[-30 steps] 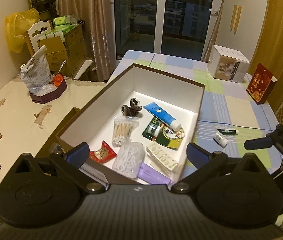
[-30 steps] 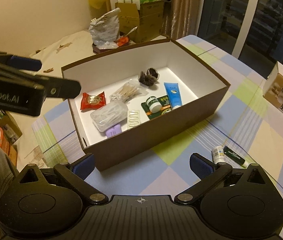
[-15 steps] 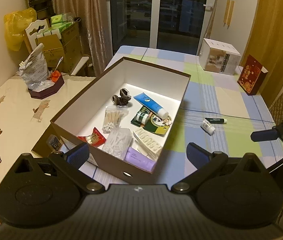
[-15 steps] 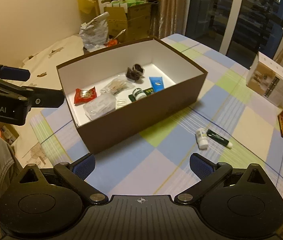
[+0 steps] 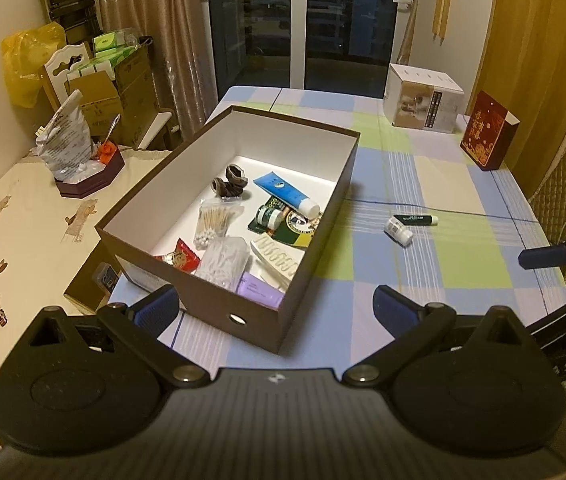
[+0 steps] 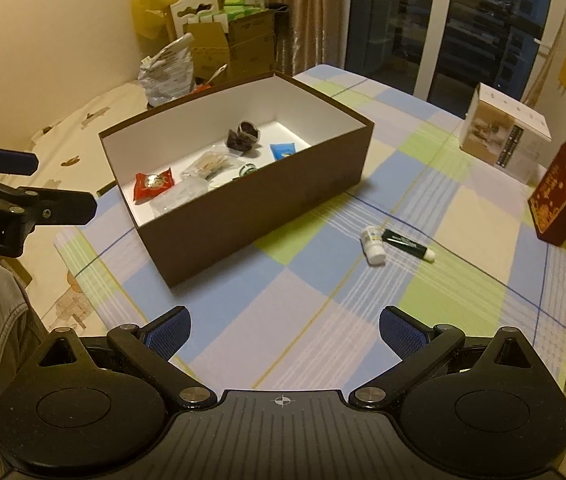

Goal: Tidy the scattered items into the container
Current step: 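Move both tools back from the box toward the pill bottle and lip gel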

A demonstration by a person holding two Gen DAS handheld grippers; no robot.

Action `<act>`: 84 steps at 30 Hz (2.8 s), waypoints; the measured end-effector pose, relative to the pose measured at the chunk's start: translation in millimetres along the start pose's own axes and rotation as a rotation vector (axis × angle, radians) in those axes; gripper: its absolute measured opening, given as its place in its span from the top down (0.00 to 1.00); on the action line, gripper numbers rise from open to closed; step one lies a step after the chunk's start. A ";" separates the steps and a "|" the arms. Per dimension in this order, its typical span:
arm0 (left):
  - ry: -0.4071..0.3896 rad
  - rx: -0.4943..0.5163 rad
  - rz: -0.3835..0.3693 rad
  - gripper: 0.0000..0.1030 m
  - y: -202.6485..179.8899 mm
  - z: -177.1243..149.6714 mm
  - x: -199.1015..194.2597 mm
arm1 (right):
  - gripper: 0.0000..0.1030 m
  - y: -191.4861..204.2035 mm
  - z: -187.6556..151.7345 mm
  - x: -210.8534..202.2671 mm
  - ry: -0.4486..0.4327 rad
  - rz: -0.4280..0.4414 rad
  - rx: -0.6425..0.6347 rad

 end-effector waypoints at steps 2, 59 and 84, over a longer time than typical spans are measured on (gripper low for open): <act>0.000 0.007 0.000 0.01 -2.2 -2.2 -2.0 | 0.00 -3.3 -3.4 -4.1 -0.003 -0.007 0.007; 0.131 0.147 -0.136 0.02 -129.8 -47.0 144.8 | 0.00 -174.8 -70.7 48.6 0.098 -0.193 0.285; 0.149 0.137 -0.159 0.24 -165.8 -39.4 232.8 | 0.00 -238.9 -53.1 100.5 -0.018 -0.218 0.397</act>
Point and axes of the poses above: each gripper's, at about its wrist camera, not at the fingertips, and x roughly the way its jaws point, y to its left, z to its top, the point moved 9 cm from there along x, roughly the way its jaws point, and after that the axes turned 11 degrees about -y, right-handed, at the moved point
